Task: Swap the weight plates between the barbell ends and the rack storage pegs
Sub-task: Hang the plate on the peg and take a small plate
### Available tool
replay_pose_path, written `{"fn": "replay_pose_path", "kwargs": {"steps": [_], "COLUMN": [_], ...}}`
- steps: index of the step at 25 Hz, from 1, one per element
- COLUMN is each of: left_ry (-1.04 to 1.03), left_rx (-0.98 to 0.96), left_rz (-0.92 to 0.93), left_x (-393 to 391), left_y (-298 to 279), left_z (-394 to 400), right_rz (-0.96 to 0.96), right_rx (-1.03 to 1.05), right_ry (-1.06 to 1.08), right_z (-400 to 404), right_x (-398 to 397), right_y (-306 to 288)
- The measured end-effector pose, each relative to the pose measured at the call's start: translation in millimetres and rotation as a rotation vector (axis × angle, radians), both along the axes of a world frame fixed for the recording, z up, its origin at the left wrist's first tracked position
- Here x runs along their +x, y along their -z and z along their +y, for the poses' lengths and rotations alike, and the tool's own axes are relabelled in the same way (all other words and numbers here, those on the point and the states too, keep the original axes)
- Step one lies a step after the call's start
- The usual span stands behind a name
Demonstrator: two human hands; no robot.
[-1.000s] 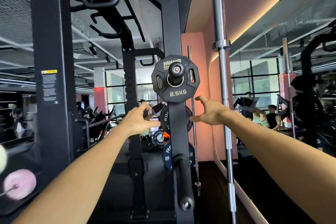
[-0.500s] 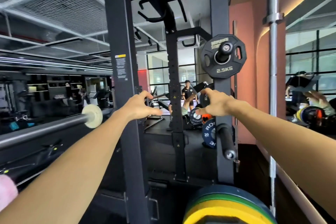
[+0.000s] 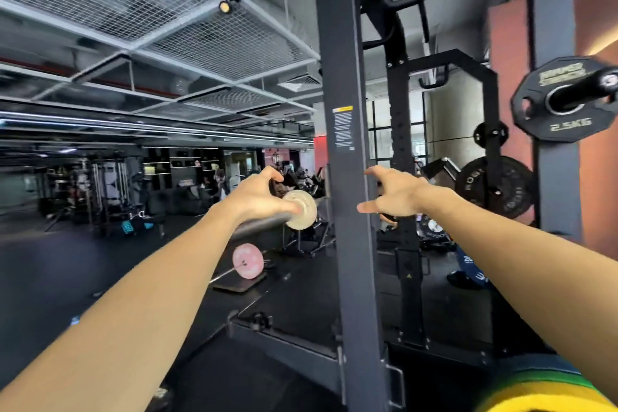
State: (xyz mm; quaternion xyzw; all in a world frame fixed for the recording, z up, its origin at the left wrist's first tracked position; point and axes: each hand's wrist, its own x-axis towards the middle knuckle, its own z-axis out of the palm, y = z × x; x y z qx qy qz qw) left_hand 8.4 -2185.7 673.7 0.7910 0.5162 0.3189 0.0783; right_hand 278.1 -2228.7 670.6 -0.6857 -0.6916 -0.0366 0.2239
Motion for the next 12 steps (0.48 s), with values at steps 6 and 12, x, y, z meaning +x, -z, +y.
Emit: {"fn": "replay_pose_path", "kwargs": {"steps": [6,12], "left_ry": [-0.057,-0.079], "left_rx": [-0.057,-0.071], "left_rz": [0.035,0.035], "left_x": [-113,-159], "left_y": [-4,-1], "left_z": [20,61], "right_rz": [-0.028,-0.013], "right_rx": [-0.010,-0.021], "right_ry": [-0.059,-0.131], "right_z": [35,88], "right_x": [-118,-180], "right_y": [-2,-3]}}
